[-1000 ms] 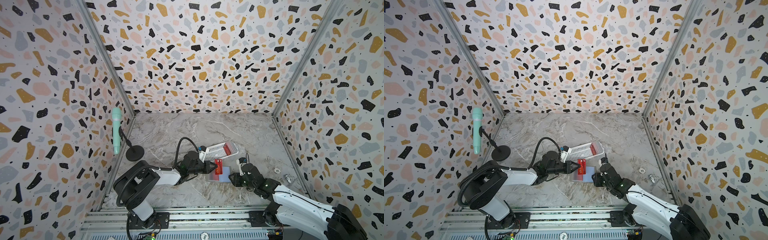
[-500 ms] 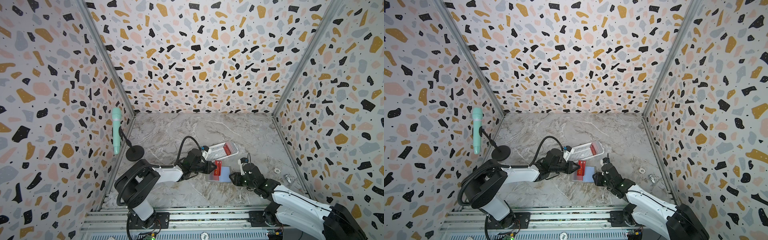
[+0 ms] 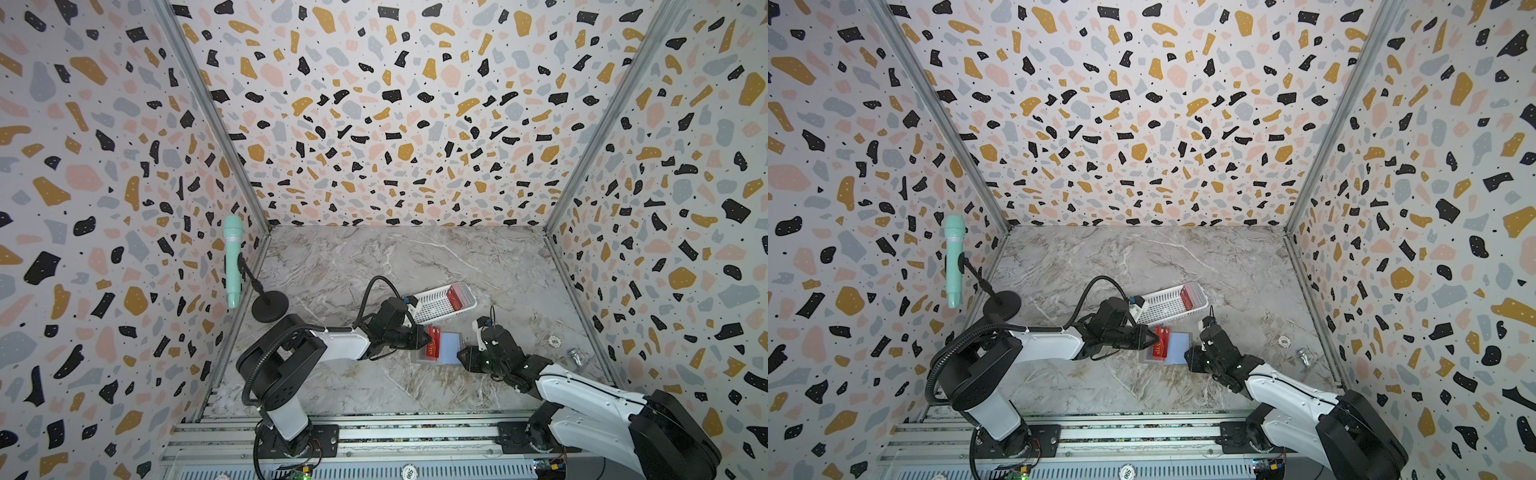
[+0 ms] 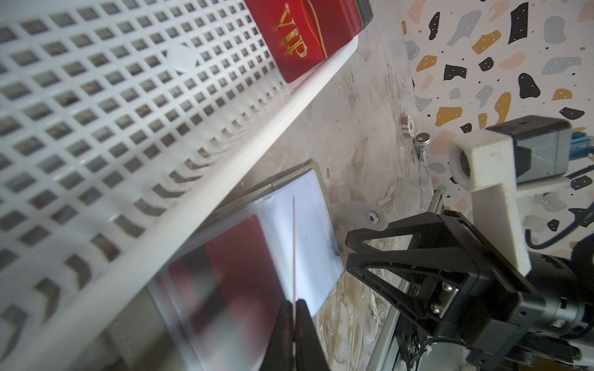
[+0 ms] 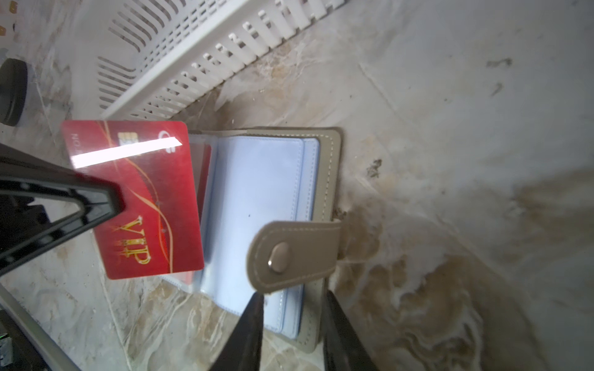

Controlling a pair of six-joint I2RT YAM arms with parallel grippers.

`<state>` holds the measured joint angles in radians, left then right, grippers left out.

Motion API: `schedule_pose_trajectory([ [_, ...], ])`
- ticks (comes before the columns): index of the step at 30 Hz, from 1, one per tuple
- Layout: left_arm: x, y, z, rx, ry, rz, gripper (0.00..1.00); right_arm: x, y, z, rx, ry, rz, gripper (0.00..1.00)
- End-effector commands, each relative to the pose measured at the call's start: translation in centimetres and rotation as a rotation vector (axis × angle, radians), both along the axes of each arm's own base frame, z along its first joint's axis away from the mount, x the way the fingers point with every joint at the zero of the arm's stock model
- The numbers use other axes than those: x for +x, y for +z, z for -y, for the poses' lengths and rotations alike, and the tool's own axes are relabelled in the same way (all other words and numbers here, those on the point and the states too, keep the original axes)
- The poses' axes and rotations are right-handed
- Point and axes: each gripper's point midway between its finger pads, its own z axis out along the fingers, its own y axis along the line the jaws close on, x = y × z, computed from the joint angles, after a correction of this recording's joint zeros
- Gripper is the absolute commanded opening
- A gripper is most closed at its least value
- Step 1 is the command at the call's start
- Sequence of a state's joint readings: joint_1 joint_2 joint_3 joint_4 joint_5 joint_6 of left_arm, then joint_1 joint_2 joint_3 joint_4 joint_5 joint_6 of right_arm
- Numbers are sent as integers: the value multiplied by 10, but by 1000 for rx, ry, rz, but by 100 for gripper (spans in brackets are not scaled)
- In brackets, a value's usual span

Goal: Insert credit cards into a card holder
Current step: Insert the credit card into the card slot.

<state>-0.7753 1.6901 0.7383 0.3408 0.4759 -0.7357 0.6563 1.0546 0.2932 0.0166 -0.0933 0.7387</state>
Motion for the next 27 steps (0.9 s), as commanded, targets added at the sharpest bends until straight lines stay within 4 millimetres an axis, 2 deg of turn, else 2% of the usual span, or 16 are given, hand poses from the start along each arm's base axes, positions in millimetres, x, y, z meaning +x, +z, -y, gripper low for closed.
schedule_pose_trajectory([
  [1,2,2,2,-15,5,-52,7,2,1,0,-7,6,14,32],
  [9,3,0,6,-43,19,-116,6,0,-2,2,-13,5,12,32],
  [15,5,-10,4,-38,57,-159,5,-1,-3,3,-20,6,12,32],
  [27,0,-14,7,-80,73,-230,4,-5,-12,3,-60,14,-5,32],
])
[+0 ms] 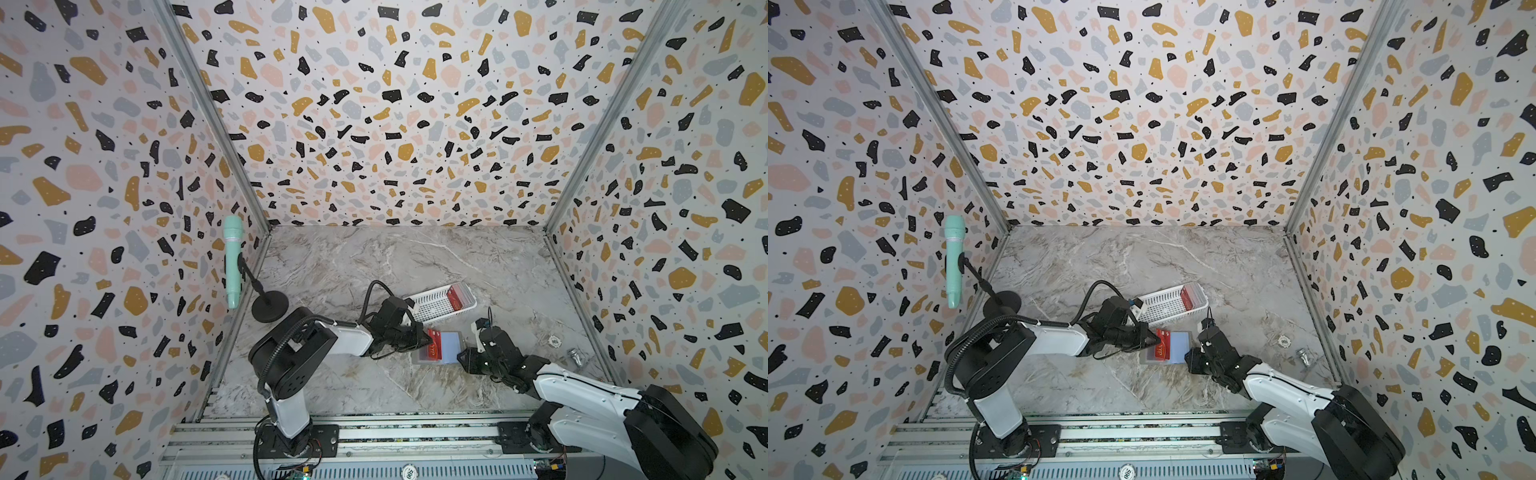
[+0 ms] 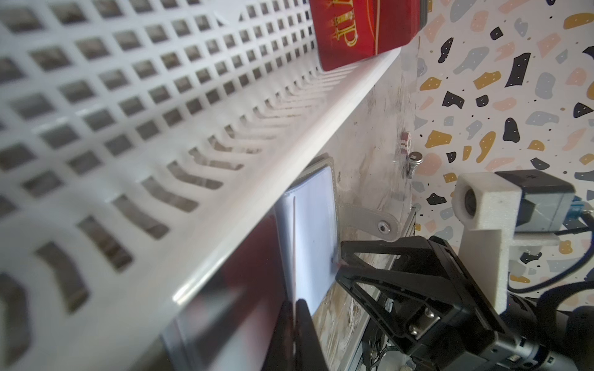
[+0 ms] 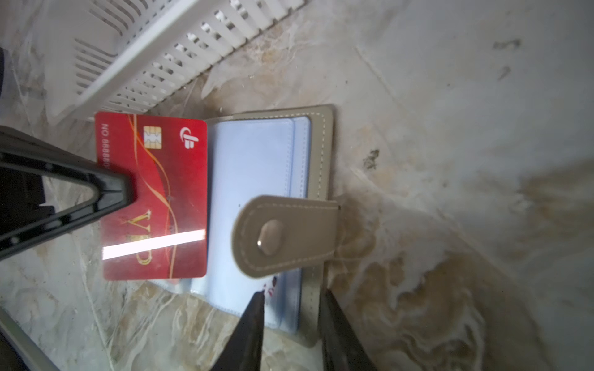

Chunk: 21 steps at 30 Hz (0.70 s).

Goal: Insert credit cards into a card holder
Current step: Insert the credit card into the card slot.

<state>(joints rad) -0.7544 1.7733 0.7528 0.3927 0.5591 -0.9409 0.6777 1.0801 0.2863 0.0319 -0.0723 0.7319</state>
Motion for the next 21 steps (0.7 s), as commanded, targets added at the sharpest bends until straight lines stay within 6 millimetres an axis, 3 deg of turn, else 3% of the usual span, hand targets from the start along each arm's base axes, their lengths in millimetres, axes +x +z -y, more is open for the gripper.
schedule_pose_trajectory([
  [1,0,1,1,-28,3,-15,4,-3,-6,4,-35,0,-5,32],
  [21,-7,-9,-2,-51,38,-84,3,-3,-7,2,-45,10,-9,31],
])
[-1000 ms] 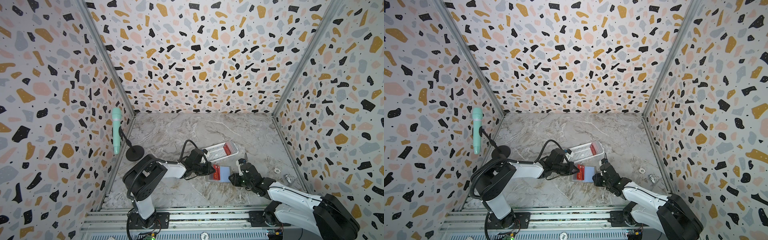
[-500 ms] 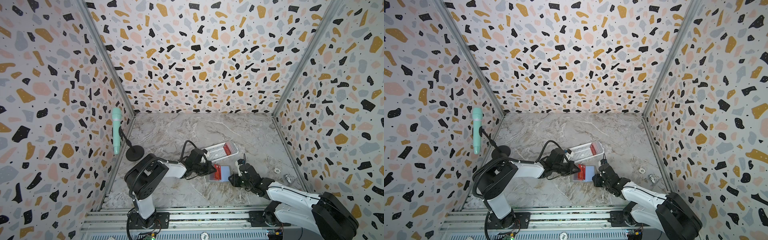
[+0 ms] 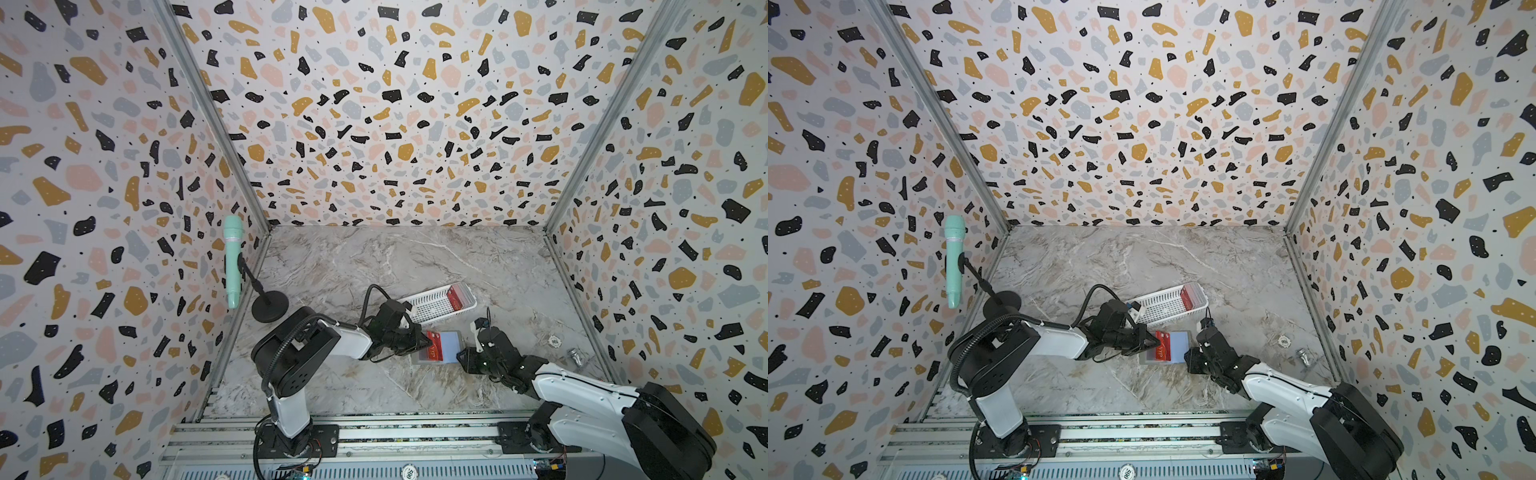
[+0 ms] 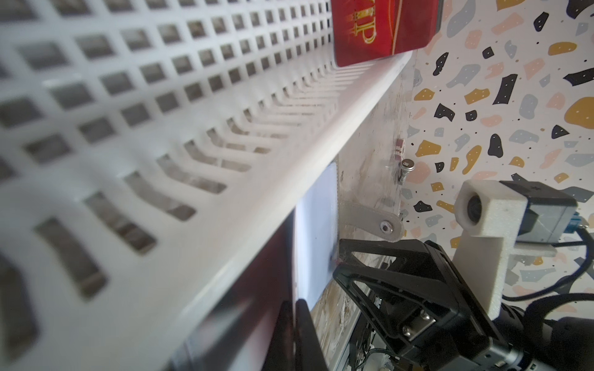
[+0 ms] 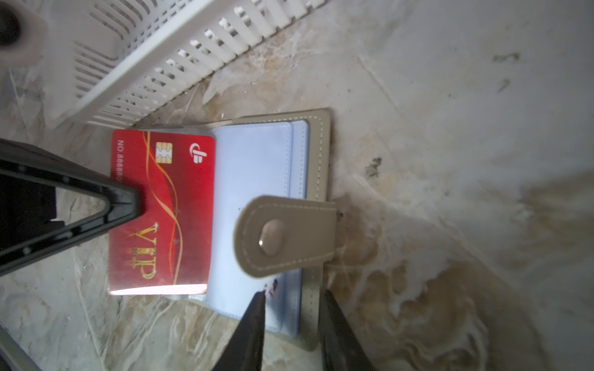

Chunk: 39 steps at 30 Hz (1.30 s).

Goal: Insert credit cards into a card holder
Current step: Insert the credit card into the card slot.

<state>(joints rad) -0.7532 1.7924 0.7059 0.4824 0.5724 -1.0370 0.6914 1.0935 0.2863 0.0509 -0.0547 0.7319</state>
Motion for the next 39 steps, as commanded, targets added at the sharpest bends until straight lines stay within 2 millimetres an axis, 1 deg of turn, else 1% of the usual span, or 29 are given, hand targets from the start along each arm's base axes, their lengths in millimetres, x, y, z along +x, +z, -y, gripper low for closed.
schedule_pose_trajectory([
  [1,-3,-2,0,-17,-4,-18,3,-4,-7,4,-39,7,-20,31],
  [10,-3,-10,-4,10,12,-29,2,-4,-7,4,-45,7,-20,31],
  [20,4,-12,-15,79,35,-4,1,-5,-8,5,-47,7,-20,31],
  [26,6,-11,-18,98,32,2,0,-5,-9,6,-52,3,-21,31],
  [30,6,-11,-17,95,29,1,0,-5,-9,6,-49,4,-19,31],
  [39,2,-9,-4,41,10,-14,0,-6,-11,4,-48,13,-23,31],
])
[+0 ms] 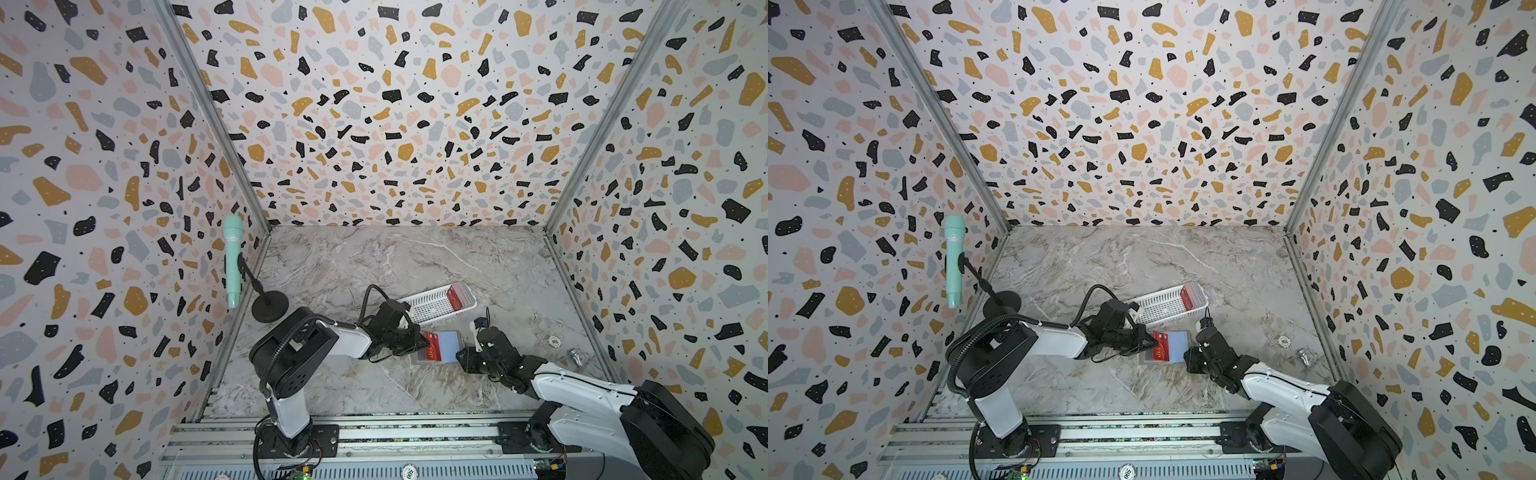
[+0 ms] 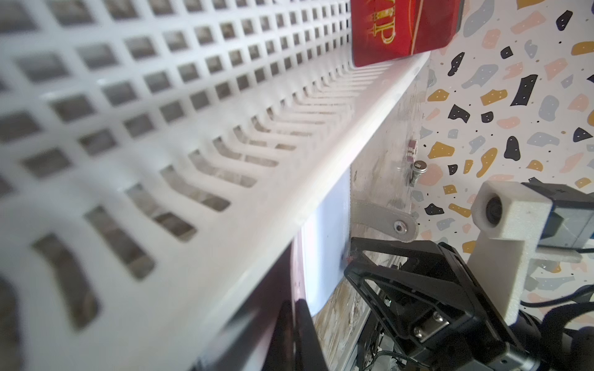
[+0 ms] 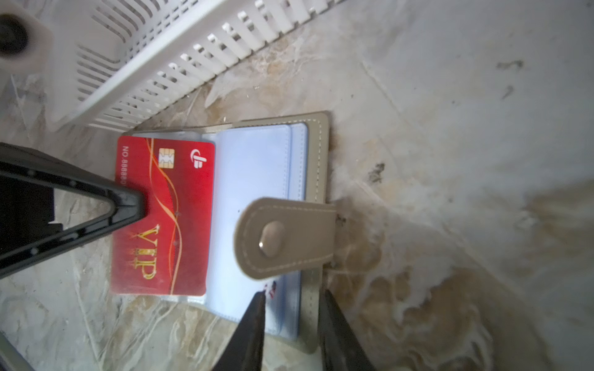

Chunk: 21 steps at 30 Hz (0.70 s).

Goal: Insert credit cards into a card holder
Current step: Insert the credit card into the card slot.

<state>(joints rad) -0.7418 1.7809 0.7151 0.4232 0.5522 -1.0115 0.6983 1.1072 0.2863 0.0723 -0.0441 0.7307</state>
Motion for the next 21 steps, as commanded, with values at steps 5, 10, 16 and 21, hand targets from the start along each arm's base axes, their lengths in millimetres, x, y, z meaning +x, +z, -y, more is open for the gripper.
schedule_pose_trajectory([
  [5,-2,-7,5,-7,4,-22,1,-8,-12,5,-45,16,-35,31],
  [10,-3,-7,10,-21,-4,-23,0,-9,-12,4,-47,19,-37,31],
  [16,-5,-6,17,-27,-17,-20,1,-9,-13,4,-46,21,-36,31],
  [21,-6,-13,13,8,-20,-22,5,-10,-13,4,-48,21,-37,31],
])
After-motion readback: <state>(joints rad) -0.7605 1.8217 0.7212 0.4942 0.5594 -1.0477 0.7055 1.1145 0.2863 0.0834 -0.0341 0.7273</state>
